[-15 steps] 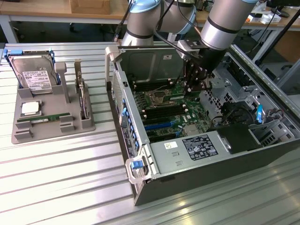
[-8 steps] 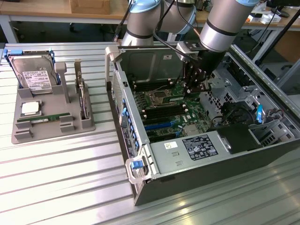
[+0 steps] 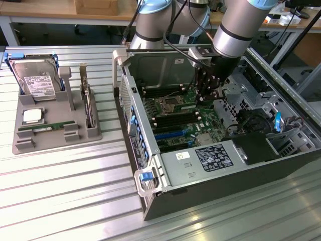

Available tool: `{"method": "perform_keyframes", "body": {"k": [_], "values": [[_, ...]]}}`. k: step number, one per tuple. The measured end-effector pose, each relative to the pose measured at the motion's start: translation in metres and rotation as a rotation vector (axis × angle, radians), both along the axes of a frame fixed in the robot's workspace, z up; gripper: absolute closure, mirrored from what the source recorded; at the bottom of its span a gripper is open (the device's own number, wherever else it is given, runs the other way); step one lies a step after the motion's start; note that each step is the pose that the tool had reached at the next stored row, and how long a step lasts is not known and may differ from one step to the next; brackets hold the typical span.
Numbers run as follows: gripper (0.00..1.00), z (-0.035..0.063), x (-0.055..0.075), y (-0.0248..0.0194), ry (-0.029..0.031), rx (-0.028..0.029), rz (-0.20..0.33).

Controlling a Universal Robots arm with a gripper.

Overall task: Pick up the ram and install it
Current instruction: 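Insert the ram into the slot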

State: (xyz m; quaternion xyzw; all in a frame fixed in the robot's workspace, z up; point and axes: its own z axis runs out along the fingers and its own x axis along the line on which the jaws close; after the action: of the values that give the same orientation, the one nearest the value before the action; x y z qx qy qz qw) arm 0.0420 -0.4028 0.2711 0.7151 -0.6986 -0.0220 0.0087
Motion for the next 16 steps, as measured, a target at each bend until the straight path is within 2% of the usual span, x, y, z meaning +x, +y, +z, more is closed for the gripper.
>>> {"method": "perform_keyframes", "body": {"k": [16], "values": [[0.88,-0.0096,0.0000,0.0000,0.0000,0.0000,0.000]]}}
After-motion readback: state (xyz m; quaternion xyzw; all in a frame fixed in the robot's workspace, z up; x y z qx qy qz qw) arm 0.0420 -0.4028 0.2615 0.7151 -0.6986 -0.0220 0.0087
